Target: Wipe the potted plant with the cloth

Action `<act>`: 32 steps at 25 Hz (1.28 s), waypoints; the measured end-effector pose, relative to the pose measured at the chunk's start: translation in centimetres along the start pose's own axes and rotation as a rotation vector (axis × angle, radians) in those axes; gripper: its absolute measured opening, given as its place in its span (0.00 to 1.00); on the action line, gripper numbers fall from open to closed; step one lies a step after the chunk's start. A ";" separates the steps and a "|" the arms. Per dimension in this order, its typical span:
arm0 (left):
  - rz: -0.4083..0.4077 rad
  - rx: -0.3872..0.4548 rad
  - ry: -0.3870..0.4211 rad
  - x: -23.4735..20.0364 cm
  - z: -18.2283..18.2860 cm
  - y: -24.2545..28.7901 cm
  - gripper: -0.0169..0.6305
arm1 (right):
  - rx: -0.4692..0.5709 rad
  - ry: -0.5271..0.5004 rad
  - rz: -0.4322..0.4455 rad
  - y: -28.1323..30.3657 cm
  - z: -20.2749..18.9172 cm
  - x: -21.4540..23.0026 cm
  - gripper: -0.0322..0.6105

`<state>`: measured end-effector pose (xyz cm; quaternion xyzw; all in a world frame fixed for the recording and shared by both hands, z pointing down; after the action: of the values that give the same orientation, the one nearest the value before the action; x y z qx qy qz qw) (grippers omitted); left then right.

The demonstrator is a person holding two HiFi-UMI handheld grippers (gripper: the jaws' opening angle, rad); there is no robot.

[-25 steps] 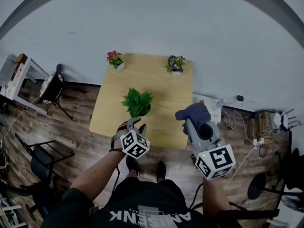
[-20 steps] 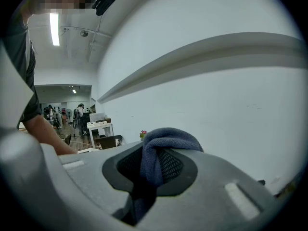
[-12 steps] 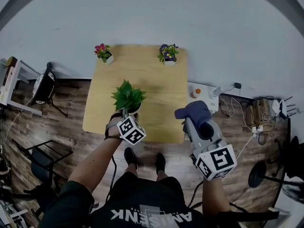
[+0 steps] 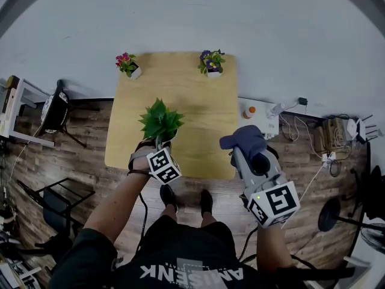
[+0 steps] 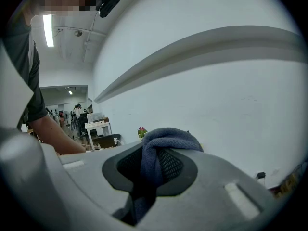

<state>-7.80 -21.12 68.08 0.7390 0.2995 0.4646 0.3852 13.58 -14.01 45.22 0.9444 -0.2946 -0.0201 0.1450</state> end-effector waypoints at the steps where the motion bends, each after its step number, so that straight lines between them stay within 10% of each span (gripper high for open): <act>1: -0.003 0.003 0.013 0.1 0.1 0.0 0.12 | -0.002 0.001 0.001 0.1 -0.1 0.0 0.13; 16: -0.103 0.057 0.062 -0.6 0.4 -2.4 0.08 | -0.012 0.033 -0.008 0.8 -0.7 -0.7 0.13; 32: -0.242 0.203 0.065 -5.9 5.4 -21.1 0.08 | 0.192 -0.093 0.129 1.7 8.3 -5.7 0.13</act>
<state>-6.89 -16.38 46.07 0.7173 0.4440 0.4057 0.3519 6.89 -14.33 37.54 0.9311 -0.3615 -0.0261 0.0412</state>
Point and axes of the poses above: the fingertips, and each gripper's own axes: y forward along the fingers, x to its right, z out of its top, the point moved 3 cm from there along -y, backward along the fingers, and after that the axes turned 5 degrees about -y, right-handed, at the moved point
